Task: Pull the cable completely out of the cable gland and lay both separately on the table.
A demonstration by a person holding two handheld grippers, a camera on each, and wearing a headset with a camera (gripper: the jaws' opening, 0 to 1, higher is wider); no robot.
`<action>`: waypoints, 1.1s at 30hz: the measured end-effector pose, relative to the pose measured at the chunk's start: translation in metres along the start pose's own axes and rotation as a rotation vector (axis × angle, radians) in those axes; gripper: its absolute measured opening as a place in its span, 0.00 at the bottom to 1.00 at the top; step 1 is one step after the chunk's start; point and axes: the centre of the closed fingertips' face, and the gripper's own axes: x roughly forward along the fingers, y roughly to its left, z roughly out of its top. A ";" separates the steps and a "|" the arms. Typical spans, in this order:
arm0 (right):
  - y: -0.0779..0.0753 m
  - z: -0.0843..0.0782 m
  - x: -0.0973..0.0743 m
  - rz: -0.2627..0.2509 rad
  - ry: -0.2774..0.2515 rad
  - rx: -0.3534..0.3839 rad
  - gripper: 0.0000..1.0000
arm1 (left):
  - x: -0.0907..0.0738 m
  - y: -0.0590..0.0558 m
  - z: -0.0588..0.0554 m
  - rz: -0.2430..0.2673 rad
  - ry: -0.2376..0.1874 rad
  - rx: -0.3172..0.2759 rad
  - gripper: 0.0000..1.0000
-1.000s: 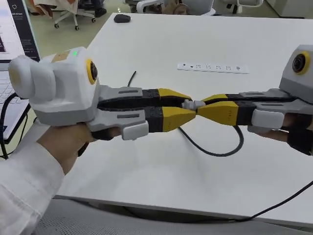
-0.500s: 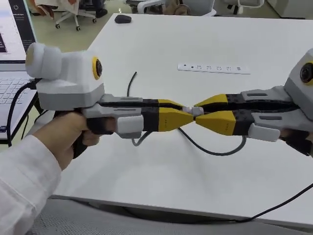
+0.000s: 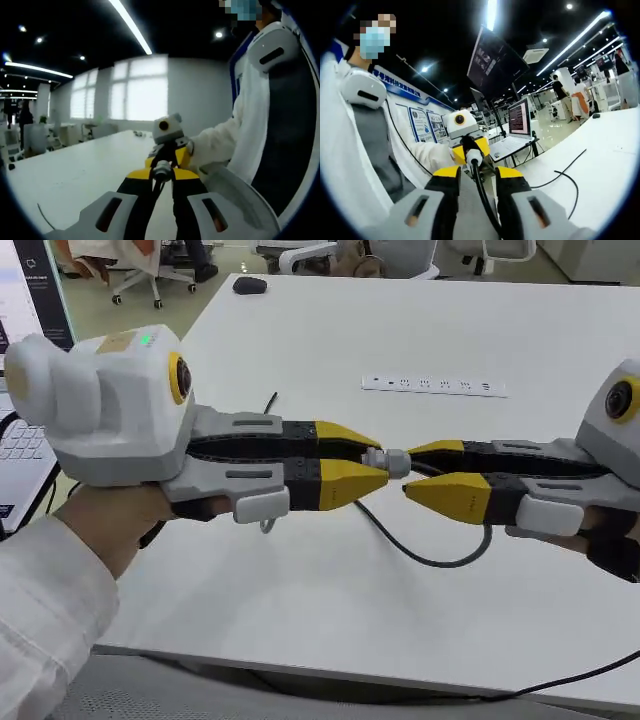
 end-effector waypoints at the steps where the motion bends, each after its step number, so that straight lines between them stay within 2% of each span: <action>1: 0.000 0.001 0.000 0.003 -0.005 0.008 0.27 | -0.001 0.000 0.000 0.005 0.010 0.040 0.15; 2: 0.000 0.004 0.000 0.000 -0.017 0.026 0.27 | 0.000 -0.001 0.000 0.009 0.021 0.085 0.15; 7: 0.009 0.012 0.006 0.037 -0.048 0.066 0.24 | 0.006 -0.006 -0.004 0.002 0.054 0.148 0.16; 12: 0.008 0.007 0.008 0.041 -0.019 0.062 0.12 | 0.008 -0.008 -0.003 -0.005 0.051 0.171 0.16; 14: 0.007 0.006 0.008 0.037 -0.012 0.070 0.12 | 0.007 -0.007 -0.004 0.002 0.059 0.189 0.16; 16: 0.008 0.006 0.008 0.032 -0.002 0.035 0.12 | 0.007 -0.006 -0.005 0.000 0.065 0.185 0.16; 18: 0.009 0.006 0.008 0.031 0.014 0.022 0.12 | 0.007 -0.005 -0.005 -0.001 0.064 0.144 0.16; 19: 0.007 0.004 0.009 0.017 0.035 -0.053 0.11 | 0.007 -0.004 -0.007 0.000 0.071 0.117 0.16; 20: 0.007 0.003 0.009 0.009 0.049 -0.081 0.11 | 0.007 -0.004 -0.008 0.001 0.073 0.115 0.15; 22: 0.009 0.003 0.011 0.014 0.052 -0.068 0.11 | 0.005 -0.003 -0.009 -0.003 0.075 0.094 0.15; 23: 0.009 0.004 0.010 0.017 0.043 -0.071 0.11 | 0.005 -0.003 -0.006 -0.006 0.053 0.049 0.15; 25: 0.010 0.006 0.011 0.021 0.027 -0.083 0.10 | 0.004 -0.001 -0.004 -0.009 0.030 -0.004 0.15; 27: 0.012 0.007 0.011 0.023 0.026 -0.137 0.10 | 0.003 -0.001 -0.002 -0.018 0.013 -0.086 0.15; 29: 0.016 0.008 0.012 0.037 0.031 -0.190 0.10 | 0.002 -0.001 0.000 -0.036 -0.008 -0.144 0.15; 30: 0.017 0.008 0.013 0.038 0.033 -0.197 0.10 | 0.001 -0.001 0.000 -0.040 -0.009 -0.169 0.15; 31: 0.019 0.008 0.013 0.043 0.041 -0.219 0.10 | 0.003 -0.005 0.000 -0.050 -0.009 -0.221 0.15; 33: 0.021 0.007 0.013 0.057 0.043 -0.268 0.10 | 0.003 -0.006 0.000 -0.066 -0.019 -0.269 0.15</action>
